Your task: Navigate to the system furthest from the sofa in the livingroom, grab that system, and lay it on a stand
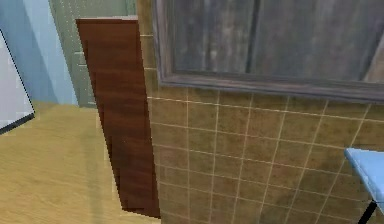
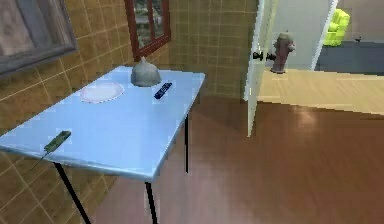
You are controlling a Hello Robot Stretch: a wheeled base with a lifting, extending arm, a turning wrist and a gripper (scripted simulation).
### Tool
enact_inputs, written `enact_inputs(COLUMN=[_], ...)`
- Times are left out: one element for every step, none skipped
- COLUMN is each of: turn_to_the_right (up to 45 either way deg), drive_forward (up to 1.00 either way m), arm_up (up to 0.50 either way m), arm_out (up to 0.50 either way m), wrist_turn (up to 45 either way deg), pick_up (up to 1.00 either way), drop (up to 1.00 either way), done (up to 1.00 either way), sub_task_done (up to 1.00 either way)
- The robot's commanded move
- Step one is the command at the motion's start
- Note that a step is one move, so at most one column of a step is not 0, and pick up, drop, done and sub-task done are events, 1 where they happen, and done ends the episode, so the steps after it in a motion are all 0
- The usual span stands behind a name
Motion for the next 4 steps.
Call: enact_inputs(turn_to_the_right=[3.0,0.0,-30.0,-3.0], drive_forward=[0.0,0.05,0.0,0.0], arm_up=[0.0,0.0,0.0,0.0], arm_out=[0.0,0.0,0.0,0.0], wrist_turn=[0.0,0.0,0.0,0.0], pick_up=[0.0,0.0,0.0,0.0], drop=[0.0,0.0,0.0,0.0], done=[0.0,0.0,0.0,0.0], sub_task_done=[0.0,0.0,0.0,0.0])
